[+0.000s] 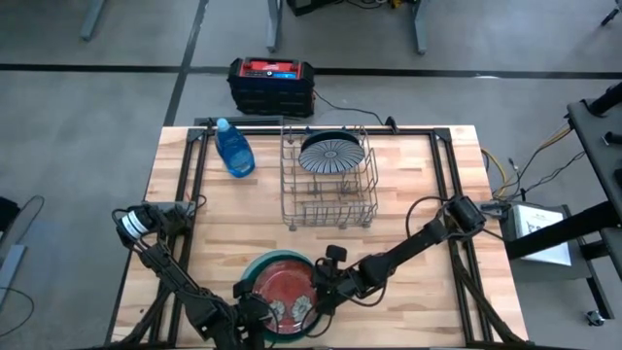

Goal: Sort dishes
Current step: Put the red flowered plate into the gray dishwasher rack

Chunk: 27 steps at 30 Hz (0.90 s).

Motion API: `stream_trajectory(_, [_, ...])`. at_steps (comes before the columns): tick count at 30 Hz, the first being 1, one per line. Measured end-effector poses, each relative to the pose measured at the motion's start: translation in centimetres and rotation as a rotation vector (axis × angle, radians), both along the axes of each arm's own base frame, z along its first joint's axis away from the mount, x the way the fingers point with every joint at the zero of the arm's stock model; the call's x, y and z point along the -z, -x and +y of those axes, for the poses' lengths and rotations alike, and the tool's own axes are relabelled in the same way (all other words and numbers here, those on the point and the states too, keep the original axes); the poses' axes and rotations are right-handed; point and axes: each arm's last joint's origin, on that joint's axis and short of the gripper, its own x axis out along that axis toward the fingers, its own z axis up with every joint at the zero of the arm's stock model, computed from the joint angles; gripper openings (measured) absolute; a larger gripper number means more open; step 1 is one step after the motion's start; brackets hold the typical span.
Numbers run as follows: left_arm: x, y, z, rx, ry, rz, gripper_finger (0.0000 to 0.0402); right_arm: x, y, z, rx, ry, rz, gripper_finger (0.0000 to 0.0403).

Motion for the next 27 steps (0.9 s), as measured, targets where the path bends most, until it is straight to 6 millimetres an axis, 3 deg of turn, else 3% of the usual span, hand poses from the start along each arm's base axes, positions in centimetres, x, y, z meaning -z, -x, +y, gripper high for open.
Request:
stream_trajectory(8, [0.1, 0.0, 0.0, -0.009, -0.013, -0.022, 0.0155, -0.6, 0.4, -0.3, 0.021, 0.007, 0.015, 0.0183])
stream_trajectory(19, [0.2, -0.1, 0.0, -0.033, -0.009, -0.063, 0.0155, 1.0, 0.3, -0.3, 0.026, 0.007, 0.053, 0.0183])
stream_trajectory(24, [-1.0, -0.5, -0.6, -0.02, -0.019, -0.041, 0.0155, 1.2, 0.3, -0.3, 0.027, 0.008, 0.056, 0.0183])
stream_trajectory(27, [-2.7, -0.9, -1.2, -0.016, -0.042, -0.02, 0.0155, 1.2, 0.3, -0.3, 0.026, 0.008, 0.057, 0.0183])
